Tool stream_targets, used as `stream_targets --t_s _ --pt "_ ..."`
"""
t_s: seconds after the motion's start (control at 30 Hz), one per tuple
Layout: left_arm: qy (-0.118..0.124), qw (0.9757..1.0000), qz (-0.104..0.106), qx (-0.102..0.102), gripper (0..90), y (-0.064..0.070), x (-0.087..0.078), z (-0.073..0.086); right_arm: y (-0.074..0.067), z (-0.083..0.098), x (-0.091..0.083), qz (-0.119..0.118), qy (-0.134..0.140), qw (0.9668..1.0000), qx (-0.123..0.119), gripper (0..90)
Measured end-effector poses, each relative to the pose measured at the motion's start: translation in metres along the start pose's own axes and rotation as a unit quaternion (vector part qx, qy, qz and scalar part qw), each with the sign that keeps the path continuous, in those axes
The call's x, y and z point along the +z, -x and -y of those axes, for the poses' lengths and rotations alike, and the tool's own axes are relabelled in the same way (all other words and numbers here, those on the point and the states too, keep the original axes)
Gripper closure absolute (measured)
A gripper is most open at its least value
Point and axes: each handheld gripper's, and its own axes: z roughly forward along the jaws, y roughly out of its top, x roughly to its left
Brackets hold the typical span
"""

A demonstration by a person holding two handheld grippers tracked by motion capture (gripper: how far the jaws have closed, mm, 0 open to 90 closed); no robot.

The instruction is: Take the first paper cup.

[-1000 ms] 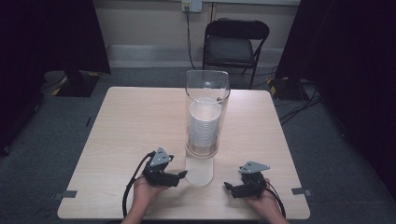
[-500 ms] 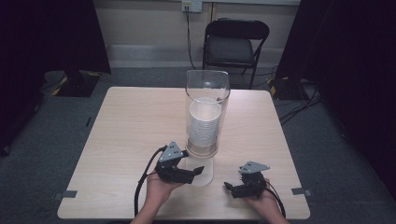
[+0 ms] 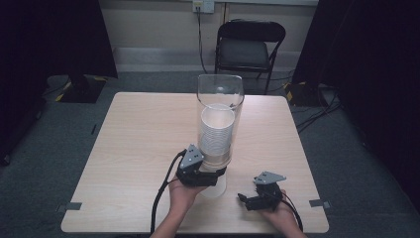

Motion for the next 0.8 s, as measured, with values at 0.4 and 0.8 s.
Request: stream_targets --t_s 0.4,0.8 --pt "0.036 0.9989 -0.019 0.021 33.4 0.0 0.002 0.007 0.0 0.0 0.0 0.0 0.0 1.0 0.0 10.5" --pt "0.057 0.9971 -0.037 0.033 35.2 0.006 0.003 0.016 0.0 0.0 0.0 0.0 0.0 1.0 0.0 10.5"
